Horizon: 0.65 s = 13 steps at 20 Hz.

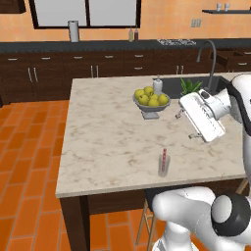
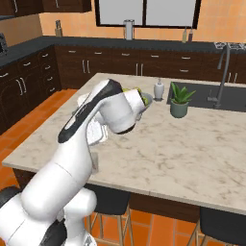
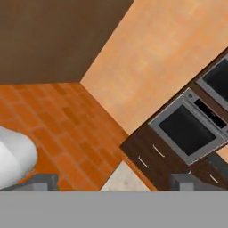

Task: Take a straw from the drawer in front and place it inside the glass cup on the dining counter.

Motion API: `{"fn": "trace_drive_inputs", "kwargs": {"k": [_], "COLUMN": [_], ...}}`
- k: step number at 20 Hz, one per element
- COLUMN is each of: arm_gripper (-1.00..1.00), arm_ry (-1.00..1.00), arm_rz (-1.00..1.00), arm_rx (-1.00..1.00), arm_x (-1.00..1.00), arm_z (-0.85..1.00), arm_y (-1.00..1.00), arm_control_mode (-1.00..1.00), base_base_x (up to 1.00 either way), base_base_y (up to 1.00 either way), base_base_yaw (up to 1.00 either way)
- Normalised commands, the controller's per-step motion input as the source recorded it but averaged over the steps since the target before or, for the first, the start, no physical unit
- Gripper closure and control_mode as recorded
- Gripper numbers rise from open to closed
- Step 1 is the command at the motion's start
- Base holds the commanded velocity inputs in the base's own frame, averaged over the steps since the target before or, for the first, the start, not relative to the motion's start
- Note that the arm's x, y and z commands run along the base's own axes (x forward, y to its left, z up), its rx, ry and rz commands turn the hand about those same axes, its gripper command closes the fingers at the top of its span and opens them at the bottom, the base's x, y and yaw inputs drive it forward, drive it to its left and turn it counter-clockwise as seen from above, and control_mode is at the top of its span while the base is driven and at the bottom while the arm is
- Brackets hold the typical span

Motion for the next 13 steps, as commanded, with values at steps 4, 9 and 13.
{"fn": "trace_drive_inputs", "kwargs": {"k": [4, 9, 13], "arm_gripper": [-1.0, -1.0, -1.0], "arm_ry": [-0.61, -0.47, -0.17], "arm_rz": [0.0, 0.0, 0.02], "arm_rx": [-0.65, -0.69, -0.52], "arm_x": [-0.34, -0.14, -0.28], "arm_z": [0.38, 0.03, -0.08], "arm_y": [0.42, 0.49, 0.58], "arm_control_mode": [-1.0, -1.0, -1.0], "base_base_x": [0.0, 0.0, 0.0], "base_base_y": [0.0, 0.0, 0.0], "base_base_yaw": [0.0, 0.0, 0.0]}}
